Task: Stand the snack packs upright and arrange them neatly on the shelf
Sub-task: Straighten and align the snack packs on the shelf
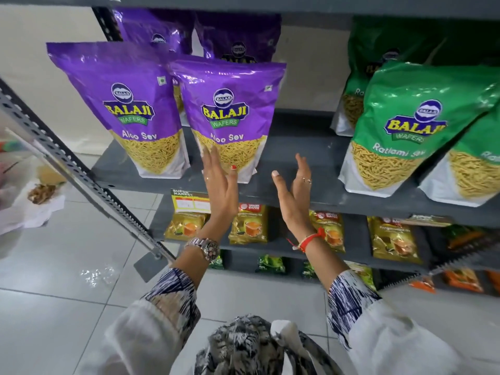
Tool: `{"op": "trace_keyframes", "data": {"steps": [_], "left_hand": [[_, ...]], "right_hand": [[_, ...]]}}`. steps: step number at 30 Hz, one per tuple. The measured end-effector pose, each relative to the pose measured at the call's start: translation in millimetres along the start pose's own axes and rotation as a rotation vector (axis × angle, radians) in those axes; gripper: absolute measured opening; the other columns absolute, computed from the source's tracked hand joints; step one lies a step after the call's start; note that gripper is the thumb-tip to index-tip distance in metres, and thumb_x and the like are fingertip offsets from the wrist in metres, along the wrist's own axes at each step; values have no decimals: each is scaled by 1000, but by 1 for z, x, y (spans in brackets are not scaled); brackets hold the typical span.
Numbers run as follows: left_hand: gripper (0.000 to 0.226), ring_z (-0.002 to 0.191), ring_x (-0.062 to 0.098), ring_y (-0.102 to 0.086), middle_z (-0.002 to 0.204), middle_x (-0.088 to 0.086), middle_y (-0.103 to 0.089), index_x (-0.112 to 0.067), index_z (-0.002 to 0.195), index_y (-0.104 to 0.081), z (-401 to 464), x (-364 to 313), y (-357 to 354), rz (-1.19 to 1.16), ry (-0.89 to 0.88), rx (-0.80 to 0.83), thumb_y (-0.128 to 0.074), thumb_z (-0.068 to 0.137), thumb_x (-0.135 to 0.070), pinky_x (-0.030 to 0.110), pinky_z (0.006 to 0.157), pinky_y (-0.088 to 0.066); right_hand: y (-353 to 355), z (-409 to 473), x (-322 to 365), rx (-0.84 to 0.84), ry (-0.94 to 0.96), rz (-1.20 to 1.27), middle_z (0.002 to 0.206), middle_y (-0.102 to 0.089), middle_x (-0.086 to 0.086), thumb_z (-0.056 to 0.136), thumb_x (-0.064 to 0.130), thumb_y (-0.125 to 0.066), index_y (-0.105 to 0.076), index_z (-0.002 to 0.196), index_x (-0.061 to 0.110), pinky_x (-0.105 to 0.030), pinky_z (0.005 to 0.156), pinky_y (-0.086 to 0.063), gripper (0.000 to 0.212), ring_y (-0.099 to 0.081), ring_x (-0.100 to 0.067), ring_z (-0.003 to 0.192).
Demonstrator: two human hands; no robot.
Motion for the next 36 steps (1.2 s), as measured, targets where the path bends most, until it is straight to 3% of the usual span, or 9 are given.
{"op": "trace_keyframes", "data": {"steps": [3, 7, 11, 16, 21, 28, 31, 33, 36], "left_hand": [[61, 145, 5, 8, 160, -2, -1, -26, 147, -3, -23, -24, -17, 124, -80, 77, -29, 95, -42, 47, 120, -1], [64, 146, 8, 9, 158, -11, 1, -28, 147, -1, -42, -57, -40, 128, -122, 122, -25, 92, -50, 44, 119, 6], [61, 146, 8, 0, 160, -4, -2, -29, 147, -5, -46, -61, -29, -69, -11, 31, -30, 94, -44, 45, 121, -5], [58, 144, 9, -10, 159, 2, -8, -14, 147, -10, -30, -34, 26, -209, 112, -171, -33, 97, -30, 20, 116, -11], [55, 142, 11, -16, 158, 6, -12, -12, 147, -11, 17, 17, 98, -238, 246, -364, -32, 98, -27, 14, 110, -14], [54, 144, 18, -16, 158, 4, -10, -16, 147, -9, 87, 69, 171, -426, 464, -316, -25, 98, -33, 27, 111, -16], [46, 133, 12, -36, 146, -7, -35, -26, 138, -33, 103, 75, 181, -433, 520, -179, -21, 97, -44, 32, 111, -28], [41, 109, 7, -54, 120, -10, -54, -33, 118, -48, 107, 74, 181, -459, 535, -85, -19, 95, -49, 28, 93, -41], [37, 101, 7, -52, 112, -9, -53, -35, 111, -49, 106, 75, 177, -448, 511, -80, -20, 95, -50, 32, 89, -36]], "right_hand": [[35, -15, 2, -76, 66, -155, 161, -10, -6, 86, 49, -49, -19, 147, 23, -8, 110, 3, 72, -2, -17, 148], [77, -28, 8, -104, 115, -212, 160, -16, -7, 87, 48, -49, -19, 147, 22, -30, 120, -8, 72, -8, -18, 148], [78, -42, 12, -4, 105, -161, 146, -38, -9, 88, 37, -54, -34, 140, 15, -10, 105, -17, 60, -31, -20, 137], [13, -53, 22, 219, 51, -62, 136, -48, -8, 88, 32, -57, -43, 132, 15, -20, 102, -30, 50, -43, -19, 127], [-88, -43, 42, 418, -77, 88, 140, -47, -9, 89, 30, -57, -43, 132, 14, -39, 110, -34, 47, -43, -23, 130], [-194, -9, 78, 401, -133, 168, 154, -29, -11, 92, 26, -53, -26, 145, 8, -31, 117, -22, 62, -28, -21, 142], [-212, 3, 88, 363, -117, 272, 154, -24, -4, 92, 17, -53, -18, 147, 7, -16, 115, -21, 66, -24, -16, 142], [-222, 7, 91, 337, -119, 349, 152, -34, -12, 92, 11, -53, -21, 145, 7, -35, 116, -29, 62, -34, -24, 140], [-228, 7, 92, 250, -113, 423, 139, -50, -15, 89, 6, -56, -34, 137, 10, -43, 108, -40, 52, -50, -28, 127]]}}
Point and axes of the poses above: each hand's wrist, its own z-axis towards the middle knuckle, its own y-axis out of the back of the hand, x = y × z, the point moved 3 cm from there along z, towards the middle knuckle
